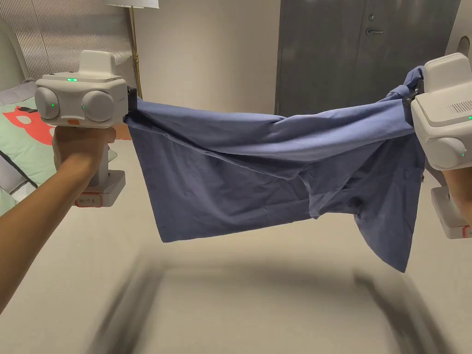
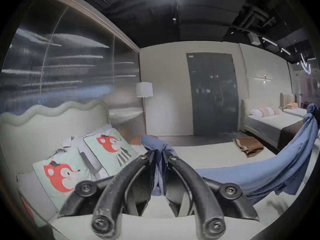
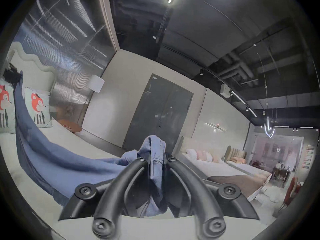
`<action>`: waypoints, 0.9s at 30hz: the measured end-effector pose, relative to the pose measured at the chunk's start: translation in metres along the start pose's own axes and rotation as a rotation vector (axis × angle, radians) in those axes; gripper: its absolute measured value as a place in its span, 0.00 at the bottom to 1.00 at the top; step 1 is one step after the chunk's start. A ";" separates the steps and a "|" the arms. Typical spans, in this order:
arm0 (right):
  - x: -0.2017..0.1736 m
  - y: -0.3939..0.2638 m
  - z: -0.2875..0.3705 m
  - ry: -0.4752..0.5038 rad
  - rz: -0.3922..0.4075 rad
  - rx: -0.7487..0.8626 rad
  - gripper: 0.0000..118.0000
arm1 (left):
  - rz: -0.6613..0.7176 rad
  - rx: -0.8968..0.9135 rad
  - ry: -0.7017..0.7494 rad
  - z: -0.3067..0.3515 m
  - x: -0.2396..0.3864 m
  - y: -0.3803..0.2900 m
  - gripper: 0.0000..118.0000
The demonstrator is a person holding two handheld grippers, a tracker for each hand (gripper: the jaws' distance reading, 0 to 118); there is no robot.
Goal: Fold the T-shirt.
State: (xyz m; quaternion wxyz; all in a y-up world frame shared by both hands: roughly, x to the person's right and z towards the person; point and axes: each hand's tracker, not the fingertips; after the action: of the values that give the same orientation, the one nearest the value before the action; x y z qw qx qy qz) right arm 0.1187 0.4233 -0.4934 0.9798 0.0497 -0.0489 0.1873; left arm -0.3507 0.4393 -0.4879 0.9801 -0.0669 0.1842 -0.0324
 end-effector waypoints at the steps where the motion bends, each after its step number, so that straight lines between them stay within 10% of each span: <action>1: -0.006 -0.007 -0.003 0.004 0.001 -0.006 0.10 | -0.003 -0.005 -0.005 -0.006 -0.001 -0.006 0.04; 13: -0.070 -0.136 0.012 0.149 -0.063 -0.295 0.10 | 0.069 -0.306 0.011 -0.024 -0.025 -0.170 0.04; 27: -0.056 -0.243 0.139 0.251 -0.209 -0.582 0.10 | 0.068 -0.530 -0.022 0.119 -0.076 -0.301 0.04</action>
State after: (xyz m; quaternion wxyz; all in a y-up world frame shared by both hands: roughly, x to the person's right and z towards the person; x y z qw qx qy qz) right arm 0.1465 0.1619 -0.3819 0.9652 -0.2511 0.0259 0.0688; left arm -0.3894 0.1621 -0.3079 0.9308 -0.3152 0.1777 0.0509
